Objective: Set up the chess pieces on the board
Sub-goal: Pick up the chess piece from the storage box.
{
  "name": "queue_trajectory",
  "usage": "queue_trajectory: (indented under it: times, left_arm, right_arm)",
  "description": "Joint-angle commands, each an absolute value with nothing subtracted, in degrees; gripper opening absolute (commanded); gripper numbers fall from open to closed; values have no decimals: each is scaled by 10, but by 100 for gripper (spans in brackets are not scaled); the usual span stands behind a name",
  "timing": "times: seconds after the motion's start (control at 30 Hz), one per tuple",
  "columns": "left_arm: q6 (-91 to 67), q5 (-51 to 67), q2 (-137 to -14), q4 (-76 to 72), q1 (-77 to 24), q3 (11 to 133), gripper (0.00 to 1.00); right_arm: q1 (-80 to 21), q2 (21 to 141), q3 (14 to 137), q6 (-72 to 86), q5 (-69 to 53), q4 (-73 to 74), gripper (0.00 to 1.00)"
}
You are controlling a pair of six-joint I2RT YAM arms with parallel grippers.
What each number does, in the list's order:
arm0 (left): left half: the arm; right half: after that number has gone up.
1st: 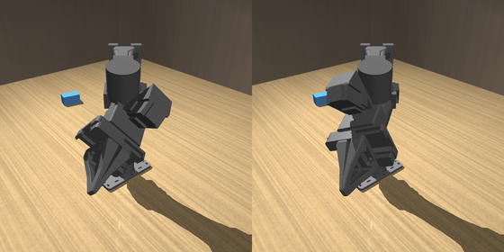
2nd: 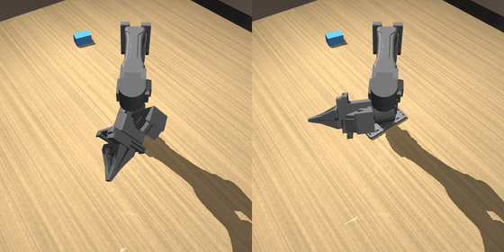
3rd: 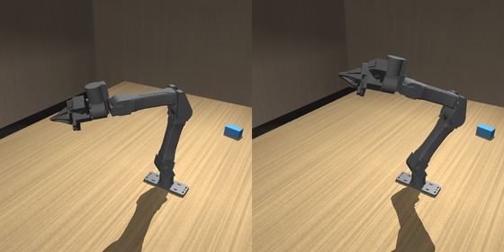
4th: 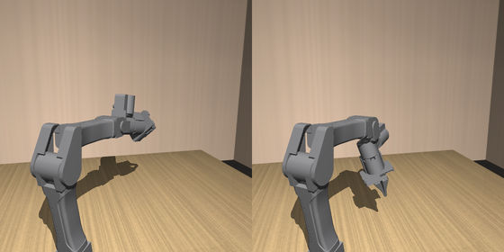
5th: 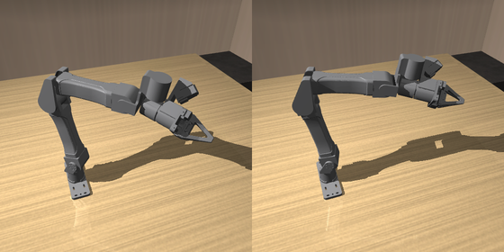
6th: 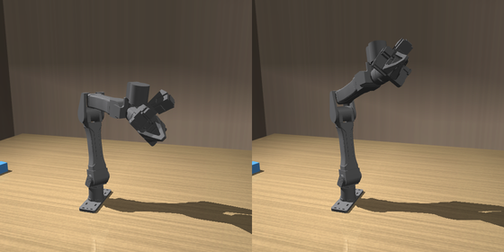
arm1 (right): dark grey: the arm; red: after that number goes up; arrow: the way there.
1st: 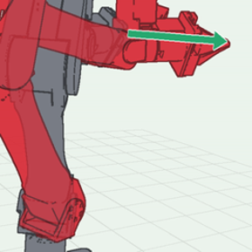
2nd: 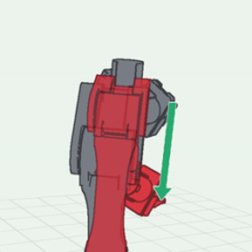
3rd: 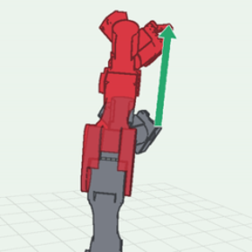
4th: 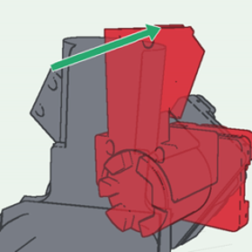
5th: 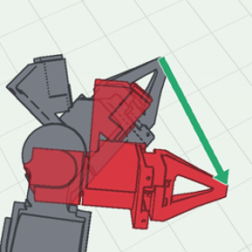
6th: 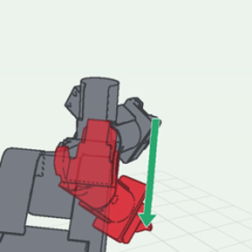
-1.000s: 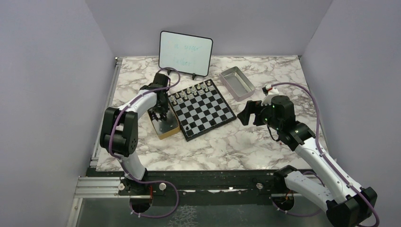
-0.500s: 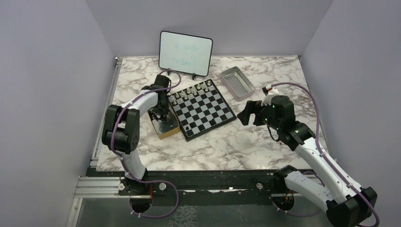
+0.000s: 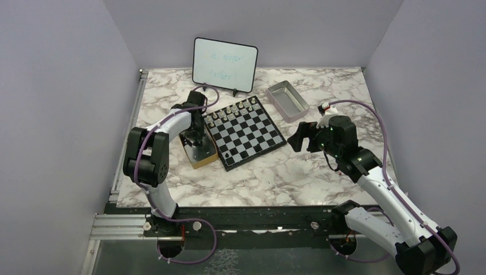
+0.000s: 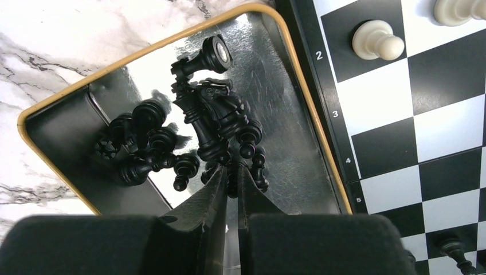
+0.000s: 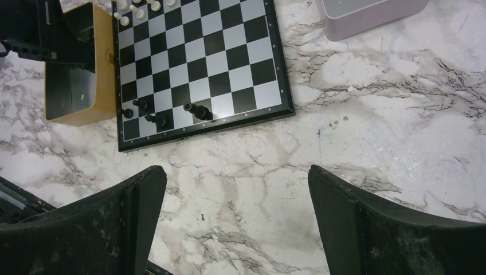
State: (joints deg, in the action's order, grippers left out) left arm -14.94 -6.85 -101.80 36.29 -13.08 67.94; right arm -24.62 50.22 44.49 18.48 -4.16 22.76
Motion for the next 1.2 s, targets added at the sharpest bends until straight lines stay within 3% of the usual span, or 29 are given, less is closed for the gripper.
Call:
queue_trajectory:
  times: [0.0, 0.8, 1.17]
  left_arm:
    - [-146, -62, -992, 384, -127, 683, 10]
    - [-148, -42, -952, 455, -137, 761, 9]
    - [-159, -43, -960, 503, -211, 848, 9]
  right_arm:
    - [-242, 494, 438, 190, -41, 215, 100]
    - [-242, 506, 447, 187, -54, 210, 100]
    - [-242, 493, 443, 189, -47, 217, 100]
